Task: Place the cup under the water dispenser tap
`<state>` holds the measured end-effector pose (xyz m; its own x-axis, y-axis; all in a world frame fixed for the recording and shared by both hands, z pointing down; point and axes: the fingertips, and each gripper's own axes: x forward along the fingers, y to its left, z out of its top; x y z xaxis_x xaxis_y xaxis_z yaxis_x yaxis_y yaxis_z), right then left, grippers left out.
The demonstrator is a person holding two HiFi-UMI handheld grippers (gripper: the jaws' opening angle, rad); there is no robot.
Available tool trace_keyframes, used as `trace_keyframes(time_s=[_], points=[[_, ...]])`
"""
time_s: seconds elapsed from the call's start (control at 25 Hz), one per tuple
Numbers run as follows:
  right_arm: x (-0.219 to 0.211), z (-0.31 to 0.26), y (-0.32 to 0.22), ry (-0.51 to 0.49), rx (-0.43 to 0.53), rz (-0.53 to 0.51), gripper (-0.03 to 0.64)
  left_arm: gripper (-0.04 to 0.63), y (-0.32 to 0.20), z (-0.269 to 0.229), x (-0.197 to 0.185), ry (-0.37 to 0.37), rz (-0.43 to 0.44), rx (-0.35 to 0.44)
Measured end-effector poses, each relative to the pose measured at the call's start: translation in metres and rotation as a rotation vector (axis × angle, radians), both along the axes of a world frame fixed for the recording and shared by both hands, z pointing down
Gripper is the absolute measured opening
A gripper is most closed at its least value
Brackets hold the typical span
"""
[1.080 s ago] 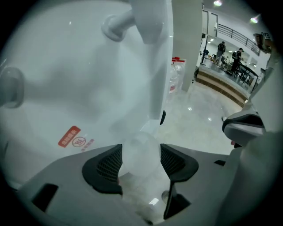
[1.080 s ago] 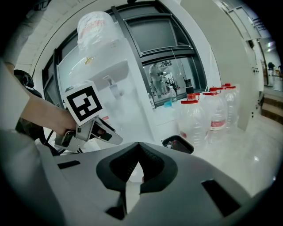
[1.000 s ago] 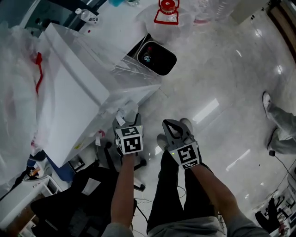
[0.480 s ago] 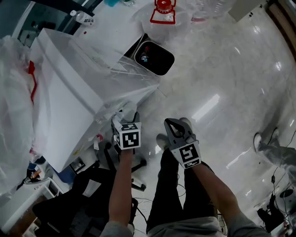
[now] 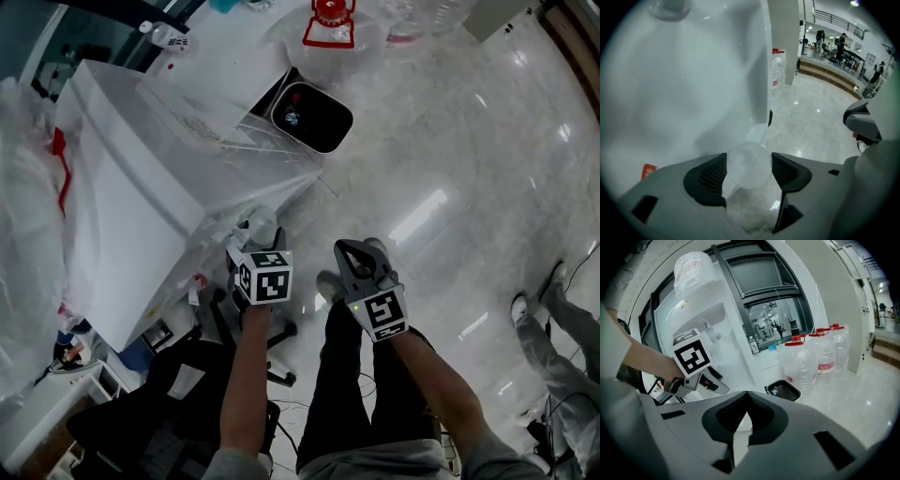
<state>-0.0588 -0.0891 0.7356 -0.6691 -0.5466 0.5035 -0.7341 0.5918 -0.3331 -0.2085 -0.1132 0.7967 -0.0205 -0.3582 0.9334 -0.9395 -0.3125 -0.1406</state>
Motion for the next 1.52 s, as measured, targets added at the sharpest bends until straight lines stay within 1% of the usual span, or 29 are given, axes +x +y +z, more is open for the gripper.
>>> trace_keyframes(time_s=[0.08,0.2,0.36,0.64,0.92,1.08,1.4,1.52], points=[[0.000,0.001,0.000,0.000,-0.002,-0.001,0.011,0.305,0.002,0.003,0.001,-0.017,0.020,-0.009],[0.001,0.001,0.002,0.001,-0.003,-0.001,0.011,0.314,0.006,0.005,-0.001,-0.039,0.018,-0.010],[0.004,0.001,0.003,0.003,-0.003,-0.001,0.011,0.314,0.004,-0.001,-0.008,-0.069,0.016,0.014],[0.002,0.000,0.006,-0.001,-0.001,-0.006,0.011,0.314,0.003,-0.006,-0.012,-0.093,0.018,0.033],[0.001,0.001,0.009,-0.001,-0.002,-0.007,0.011,0.314,0.004,-0.008,-0.016,-0.124,-0.008,0.067],[0.001,0.001,0.010,0.000,-0.002,-0.009,0.011,0.314,0.004,-0.007,-0.016,-0.126,-0.012,0.076],[0.002,0.002,0.011,0.002,0.000,-0.012,0.011,0.314,0.009,-0.002,-0.013,-0.124,0.003,0.059],[0.004,0.003,0.012,0.006,0.001,-0.013,0.011,0.314,0.007,-0.003,-0.012,-0.128,-0.002,0.077]])
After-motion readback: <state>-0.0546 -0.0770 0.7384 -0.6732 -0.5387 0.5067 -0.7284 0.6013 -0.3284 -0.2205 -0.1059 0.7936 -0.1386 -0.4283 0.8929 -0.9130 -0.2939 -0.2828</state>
